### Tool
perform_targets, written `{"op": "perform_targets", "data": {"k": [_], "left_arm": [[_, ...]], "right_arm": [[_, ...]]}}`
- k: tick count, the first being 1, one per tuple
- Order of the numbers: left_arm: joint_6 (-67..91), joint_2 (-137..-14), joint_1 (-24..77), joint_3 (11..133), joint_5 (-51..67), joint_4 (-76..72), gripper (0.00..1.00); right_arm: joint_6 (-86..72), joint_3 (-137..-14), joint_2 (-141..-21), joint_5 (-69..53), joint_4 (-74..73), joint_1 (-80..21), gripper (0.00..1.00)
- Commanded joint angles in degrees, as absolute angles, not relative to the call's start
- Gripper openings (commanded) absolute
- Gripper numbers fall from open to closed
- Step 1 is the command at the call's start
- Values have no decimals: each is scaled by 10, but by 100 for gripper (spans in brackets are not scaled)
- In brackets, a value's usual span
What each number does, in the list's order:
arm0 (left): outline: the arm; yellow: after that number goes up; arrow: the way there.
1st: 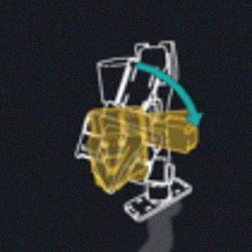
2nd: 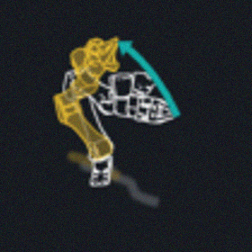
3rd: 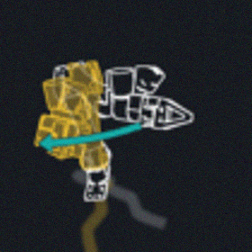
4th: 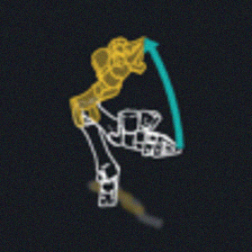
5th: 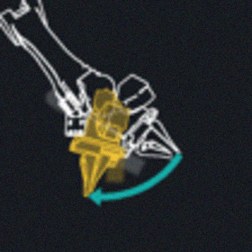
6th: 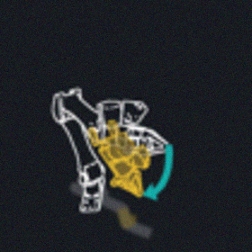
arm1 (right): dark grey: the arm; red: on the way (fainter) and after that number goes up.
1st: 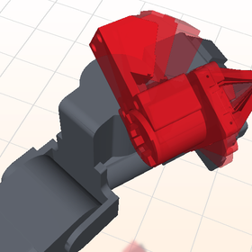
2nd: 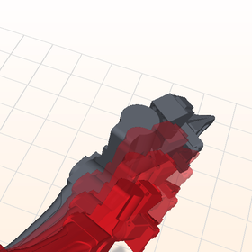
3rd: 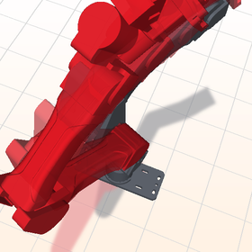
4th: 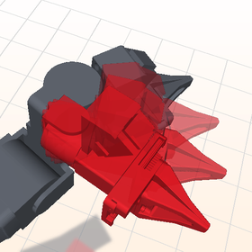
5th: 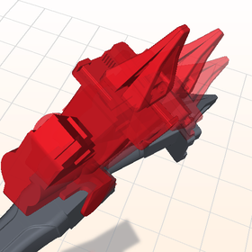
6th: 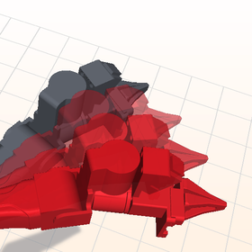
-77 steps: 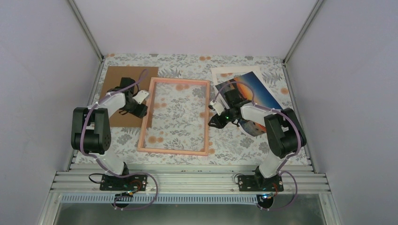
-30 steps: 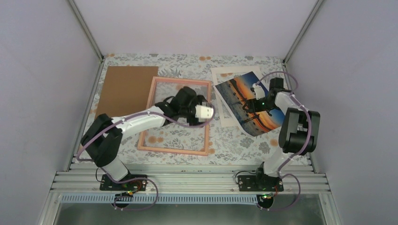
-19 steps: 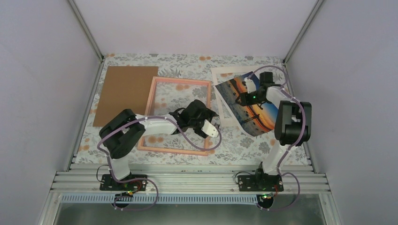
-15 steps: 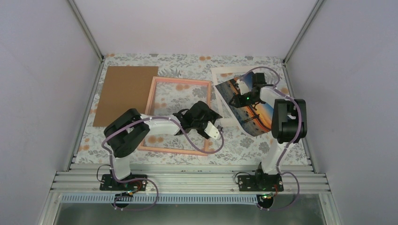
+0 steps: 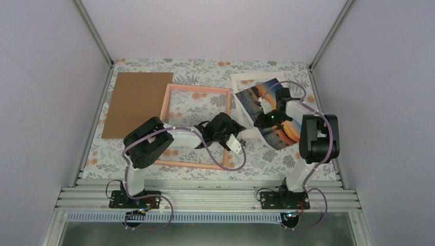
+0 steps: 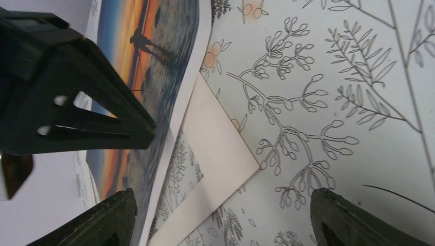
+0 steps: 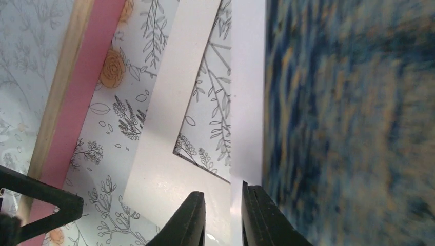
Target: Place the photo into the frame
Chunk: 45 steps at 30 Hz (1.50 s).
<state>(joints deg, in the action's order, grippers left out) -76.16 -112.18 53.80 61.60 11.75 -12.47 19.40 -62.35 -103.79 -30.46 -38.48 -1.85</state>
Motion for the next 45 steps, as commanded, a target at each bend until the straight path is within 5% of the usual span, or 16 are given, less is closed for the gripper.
{"op": "perform_targets", "data": {"k": [1, 22, 33, 45], "left_arm": [[-795, -1142, 539, 629, 119, -152, 85], [-815, -1204, 538, 714, 156, -64, 79], [-323, -1148, 525, 868, 215, 76, 80], [-92, -1286, 505, 1062, 177, 246, 80]], "right_arm": [[210, -606, -993, -259, -388, -12, 18], [229, -556, -1079, -238, -379, -17, 12], [167, -621, -999, -306, -328, -12, 21], [125, -685, -1056, -263, -318, 12, 20]]}}
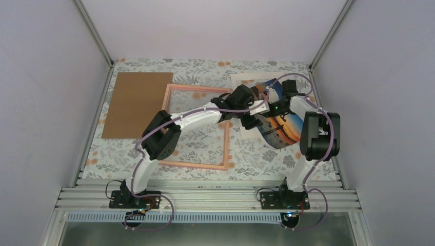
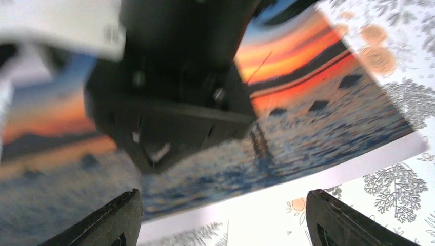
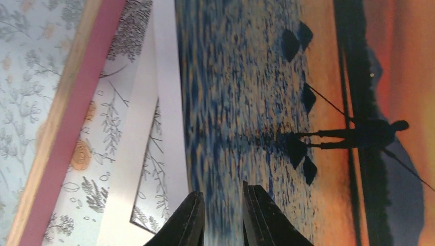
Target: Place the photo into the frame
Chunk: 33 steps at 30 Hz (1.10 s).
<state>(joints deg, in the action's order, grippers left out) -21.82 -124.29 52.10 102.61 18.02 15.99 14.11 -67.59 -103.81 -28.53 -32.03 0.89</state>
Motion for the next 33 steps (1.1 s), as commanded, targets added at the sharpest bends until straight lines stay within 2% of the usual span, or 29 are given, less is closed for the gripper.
{"op": "perform_targets", "data": {"k": [1, 9, 12, 15, 20, 22, 25, 33], "left_arm": [[-60, -1294, 501, 1072, 182, 254, 80], [71, -1385, 484, 1170, 138, 345, 80], [38, -1377, 484, 1149, 109, 324, 80], [-67, -1369, 487, 1131, 92, 300, 83], [-219, -1360, 486, 1100, 95, 291, 91], [-245, -1367, 485, 1102, 116, 311, 92], [-269, -1362, 484, 1089, 128, 316, 92], [-433, -1191, 519, 863, 188, 111, 92]], "right_arm": [[124, -685, -1057, -256, -317, 12, 20], [128, -680, -1043, -232, -323, 29, 20], [146, -683, -1036, -220, -337, 46, 21], [172, -693, -1036, -221, -358, 76, 24], [214, -720, -1049, -223, -399, 132, 39], [225, -732, -1057, -225, -409, 156, 47], [231, -761, -1075, -237, -431, 190, 54], [275, -789, -1062, -304, -510, 265, 68]]}}
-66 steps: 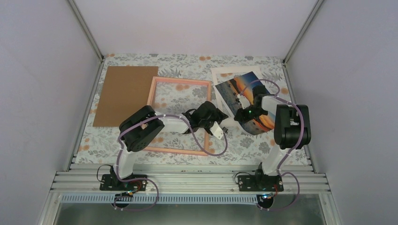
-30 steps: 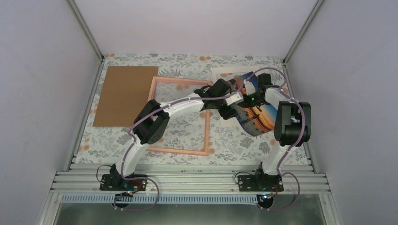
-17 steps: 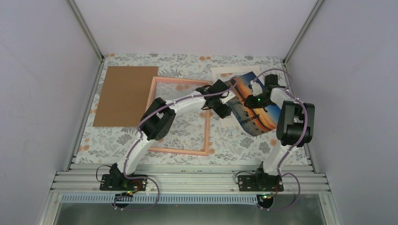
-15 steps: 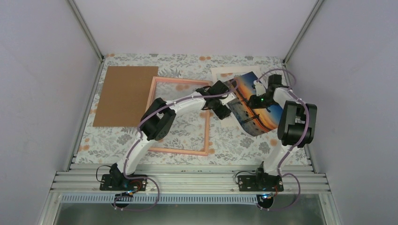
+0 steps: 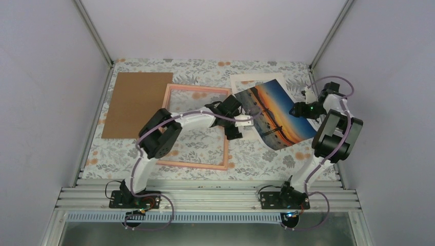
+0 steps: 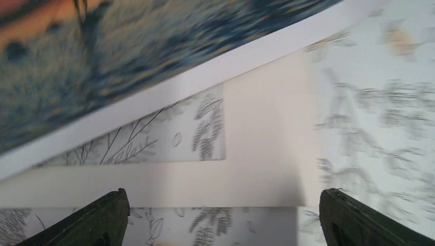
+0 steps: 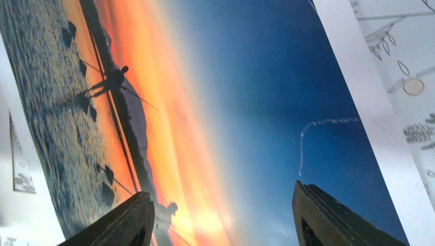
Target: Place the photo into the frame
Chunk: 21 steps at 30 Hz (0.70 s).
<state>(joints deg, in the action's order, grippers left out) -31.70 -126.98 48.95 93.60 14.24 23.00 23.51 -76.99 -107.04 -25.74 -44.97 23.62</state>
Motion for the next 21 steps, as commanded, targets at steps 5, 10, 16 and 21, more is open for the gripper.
{"op": "perform_targets", "data": {"k": [5, 10, 16, 21], "left_arm": [[-477, -1190, 574, 840, 197, 47, 92], [-471, -1236, 612, 877, 237, 18, 86], [-446, -1301, 637, 932, 232, 2, 78], [-425, -1361, 631, 1000, 109, -10, 50]], "right_arm": [[284, -805, -1051, -320, -535, 293, 70], [287, -821, -1041, -329, -556, 306, 70], [298, -832, -1028, -330, -582, 316, 70], [325, -834, -1010, -352, -611, 327, 69]]}}
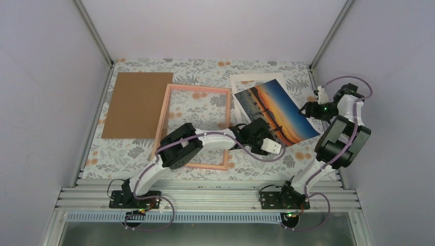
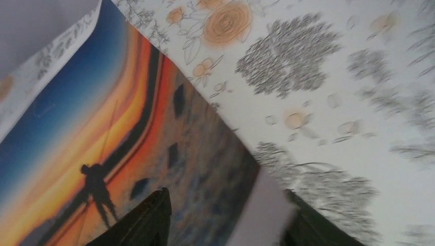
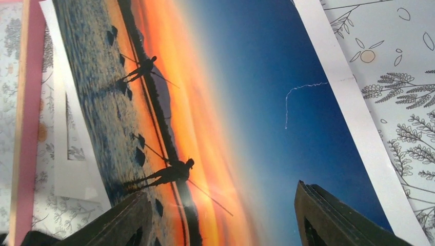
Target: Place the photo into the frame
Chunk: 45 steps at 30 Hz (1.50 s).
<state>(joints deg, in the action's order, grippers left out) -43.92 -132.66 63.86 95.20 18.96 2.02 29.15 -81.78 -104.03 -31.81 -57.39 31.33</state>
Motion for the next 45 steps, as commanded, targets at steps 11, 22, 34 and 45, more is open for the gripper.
{"op": "perform_targets", "data": {"k": [11, 22, 34, 45], "left_arm": [[-365, -1408, 538, 1124, 62, 9, 2], [-377, -1351, 504, 1076, 128, 76, 55], [-208, -1199, 490, 923, 267, 203, 68], [160, -1204, 496, 879, 302, 183, 73]], "right_arm": [[399, -786, -924, -396, -644, 334, 62], [356, -650, -913, -376, -556, 262, 48], [283, -649, -971, -324, -533, 283, 67], [268, -765, -1099, -303, -558, 337, 90]]}}
